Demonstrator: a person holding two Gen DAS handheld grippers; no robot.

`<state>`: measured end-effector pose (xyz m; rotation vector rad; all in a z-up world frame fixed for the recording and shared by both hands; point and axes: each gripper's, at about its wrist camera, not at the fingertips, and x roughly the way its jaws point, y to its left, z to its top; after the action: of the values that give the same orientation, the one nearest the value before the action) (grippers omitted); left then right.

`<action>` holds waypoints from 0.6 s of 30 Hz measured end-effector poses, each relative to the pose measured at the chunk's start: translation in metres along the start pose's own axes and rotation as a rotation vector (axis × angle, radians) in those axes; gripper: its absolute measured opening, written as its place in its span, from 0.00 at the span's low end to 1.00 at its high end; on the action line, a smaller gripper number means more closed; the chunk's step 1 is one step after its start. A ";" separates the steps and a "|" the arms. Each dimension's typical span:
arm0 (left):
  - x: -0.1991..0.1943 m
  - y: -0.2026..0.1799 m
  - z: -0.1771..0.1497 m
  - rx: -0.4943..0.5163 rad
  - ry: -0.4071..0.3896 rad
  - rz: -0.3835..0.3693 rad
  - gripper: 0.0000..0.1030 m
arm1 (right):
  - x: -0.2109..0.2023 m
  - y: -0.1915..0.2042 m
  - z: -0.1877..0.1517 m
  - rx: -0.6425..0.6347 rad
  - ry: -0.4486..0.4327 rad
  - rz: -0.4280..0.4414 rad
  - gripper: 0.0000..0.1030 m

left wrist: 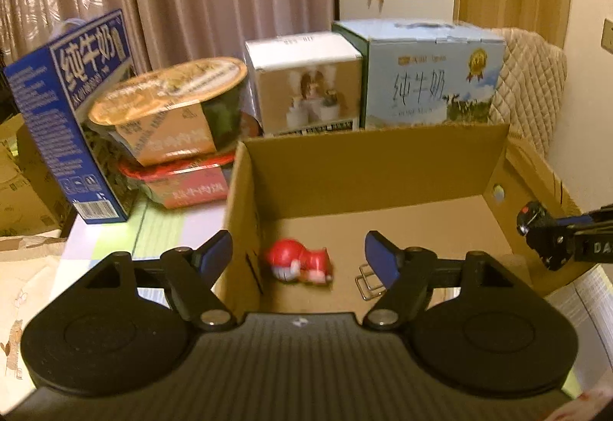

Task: Organize rigid objects
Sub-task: 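Withdraw both tools from the box back toward the remaining items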

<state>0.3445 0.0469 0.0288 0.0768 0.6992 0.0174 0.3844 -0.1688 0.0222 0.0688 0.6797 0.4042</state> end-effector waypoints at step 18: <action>-0.060 0.001 -0.015 -0.015 -0.079 -0.025 0.79 | -0.035 -0.001 0.008 0.021 -0.127 -0.013 0.30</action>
<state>0.2887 0.0460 0.0558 0.0543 0.6214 -0.0046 0.3651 -0.1822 0.0489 0.1092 0.5588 0.3763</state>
